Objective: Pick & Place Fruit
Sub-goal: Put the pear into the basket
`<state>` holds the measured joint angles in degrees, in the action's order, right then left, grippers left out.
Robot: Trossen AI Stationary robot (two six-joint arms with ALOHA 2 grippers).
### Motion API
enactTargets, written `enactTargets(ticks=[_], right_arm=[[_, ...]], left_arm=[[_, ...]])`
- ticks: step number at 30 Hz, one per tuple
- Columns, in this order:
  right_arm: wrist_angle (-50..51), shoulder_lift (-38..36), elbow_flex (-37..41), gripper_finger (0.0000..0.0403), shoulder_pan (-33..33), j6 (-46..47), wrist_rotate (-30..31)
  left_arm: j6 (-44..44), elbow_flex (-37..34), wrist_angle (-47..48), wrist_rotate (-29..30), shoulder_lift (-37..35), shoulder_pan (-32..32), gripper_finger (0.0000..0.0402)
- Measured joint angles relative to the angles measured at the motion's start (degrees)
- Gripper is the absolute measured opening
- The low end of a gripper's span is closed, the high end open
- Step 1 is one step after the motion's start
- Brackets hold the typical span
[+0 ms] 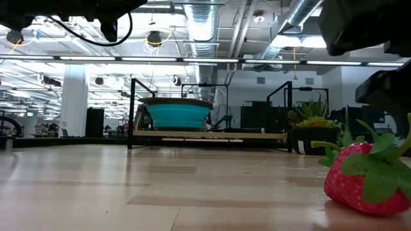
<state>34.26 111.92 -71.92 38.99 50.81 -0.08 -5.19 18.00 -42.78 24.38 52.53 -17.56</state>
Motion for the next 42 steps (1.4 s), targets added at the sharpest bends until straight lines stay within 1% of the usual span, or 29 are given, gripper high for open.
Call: enactTargets(ticks=[12,19,23,30,33,36,42], right_arm=[[-0.32,0.00,0.00,0.0270,0.73,0.21,0.13],[-0.43,-0.02,0.00,0.0242,0.71,0.22,2.06],[-0.41,-0.02,0.00,0.0206,0.73,0.21,2.05],[-0.22,-0.05,0.00,0.0117,0.73,0.13,1.83],[-0.15,-0.13,0.00,0.0090,0.73,-0.11,1.76],[0.00,-0.17,0.00,0.0082,0.73,-0.20,1.50],[0.02,-0.17,0.00,0.0093,0.73,-0.22,1.40]], left_arm=[[0.00,0.00,0.26,-0.02,0.00,0.00,0.0002],[0.00,0.00,0.34,-0.01,0.00,0.00,0.0002],[-0.01,0.00,0.35,0.00,0.00,0.02,0.0002],[0.00,0.00,0.35,-0.01,0.00,0.00,0.0002],[0.00,0.00,0.35,0.00,0.00,0.00,0.0002],[0.00,0.00,0.35,0.00,0.00,0.00,0.0002],[-0.01,0.00,0.35,0.00,0.00,0.01,0.0002]])
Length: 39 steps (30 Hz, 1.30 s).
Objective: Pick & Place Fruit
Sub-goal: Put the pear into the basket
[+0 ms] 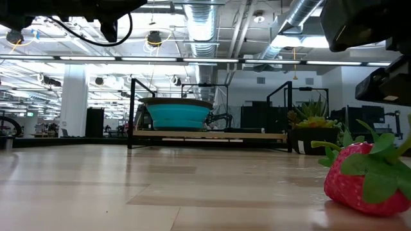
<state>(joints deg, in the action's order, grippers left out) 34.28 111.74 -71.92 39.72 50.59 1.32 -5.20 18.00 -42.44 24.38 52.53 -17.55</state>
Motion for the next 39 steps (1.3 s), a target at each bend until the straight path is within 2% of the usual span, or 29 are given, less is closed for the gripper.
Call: enactTargets(ticks=[12,20,23,28,33,39], right_arm=[[3.54,-2.14,-0.02,0.0088,-1.65,-3.50,-0.17],[9.48,-8.71,0.00,0.0088,-4.12,-6.95,0.45],[11.84,-12.27,0.00,0.0088,-5.86,-8.90,3.15],[13.31,-17.82,0.00,0.0087,-10.37,-13.83,9.50],[12.33,-21.59,0.00,0.0087,-17.05,-22.83,16.64],[3.85,-22.52,0.00,0.0087,-27.52,-36.72,18.47]], left_arm=[[0.01,0.00,-0.01,0.01,0.00,0.01,0.0002],[0.03,0.00,-0.02,0.02,0.00,0.00,0.0002],[0.37,0.00,0.02,0.02,-0.01,-0.02,0.0002],[2.46,0.00,-0.02,0.02,-0.02,0.01,0.0002],[3.83,0.00,-0.02,0.77,-0.02,0.01,0.0002],[4.46,0.00,-0.02,2.84,-0.02,0.01,0.0002]])
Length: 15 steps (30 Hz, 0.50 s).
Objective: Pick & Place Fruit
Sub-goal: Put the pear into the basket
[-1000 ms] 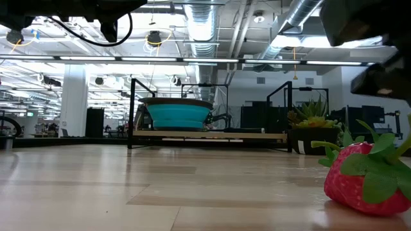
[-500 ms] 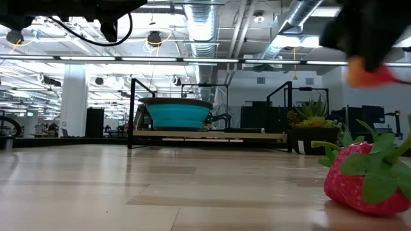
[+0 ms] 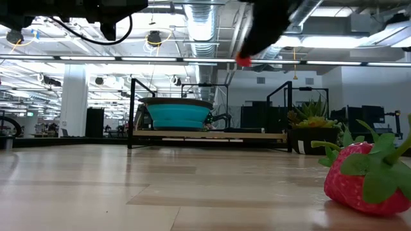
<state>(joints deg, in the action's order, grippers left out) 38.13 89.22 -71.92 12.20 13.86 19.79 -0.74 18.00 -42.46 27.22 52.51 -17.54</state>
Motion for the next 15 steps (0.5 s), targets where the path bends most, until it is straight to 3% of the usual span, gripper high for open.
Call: enactTargets(ticks=[6,15], right_arm=[[-12.30,0.03,0.00,0.0087,-9.53,-10.75,-0.04],[-31.12,1.78,-0.04,0.0087,-19.49,-17.98,-0.37]], left_arm=[[2.00,0.00,-0.02,0.85,0.00,0.00,0.0002],[2.00,0.00,-0.11,3.30,0.00,0.00,0.0002]])
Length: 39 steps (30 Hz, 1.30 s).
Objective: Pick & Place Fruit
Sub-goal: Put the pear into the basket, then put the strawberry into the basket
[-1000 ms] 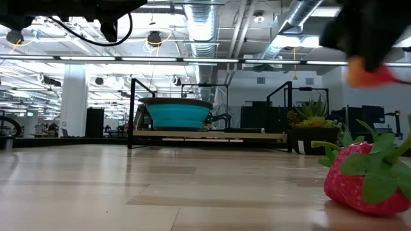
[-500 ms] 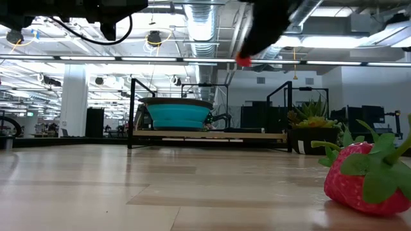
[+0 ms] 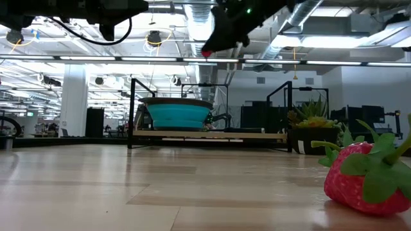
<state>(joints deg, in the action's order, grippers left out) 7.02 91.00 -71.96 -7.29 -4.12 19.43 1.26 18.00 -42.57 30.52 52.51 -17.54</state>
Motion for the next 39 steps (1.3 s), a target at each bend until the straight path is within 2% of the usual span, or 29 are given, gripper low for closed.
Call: enactTargets(ticks=[5,8,11,22,26,34,39], right_arm=[[-9.10,4.42,0.01,0.0087,-4.24,-2.53,-0.36],[-13.39,8.41,-0.49,0.0087,-6.82,-3.38,-2.77],[-12.31,12.30,-4.04,0.0087,-9.19,-3.08,-3.09],[4.38,24.77,-21.87,0.0090,-12.83,-2.93,-5.32],[8.70,27.04,-25.48,0.0118,-12.88,-3.56,-5.04],[9.52,26.93,-26.23,0.0225,-13.02,-4.90,-4.99],[10.88,24.95,-26.28,0.0239,-13.03,-4.90,-4.54]], left_arm=[[0.01,0.00,-0.03,-0.02,-0.02,0.00,0.0002],[0.01,0.00,0.02,-0.02,-0.02,0.00,0.0002],[0.02,0.00,0.06,-0.02,-0.02,0.00,0.0002],[0.00,0.00,0.09,0.02,-0.02,0.00,0.0002],[0.00,0.00,0.08,0.07,-0.02,0.00,0.0002],[0.00,0.00,0.09,0.09,-0.02,0.00,0.0002],[0.00,0.00,0.11,0.09,-0.02,0.00,0.0002]])
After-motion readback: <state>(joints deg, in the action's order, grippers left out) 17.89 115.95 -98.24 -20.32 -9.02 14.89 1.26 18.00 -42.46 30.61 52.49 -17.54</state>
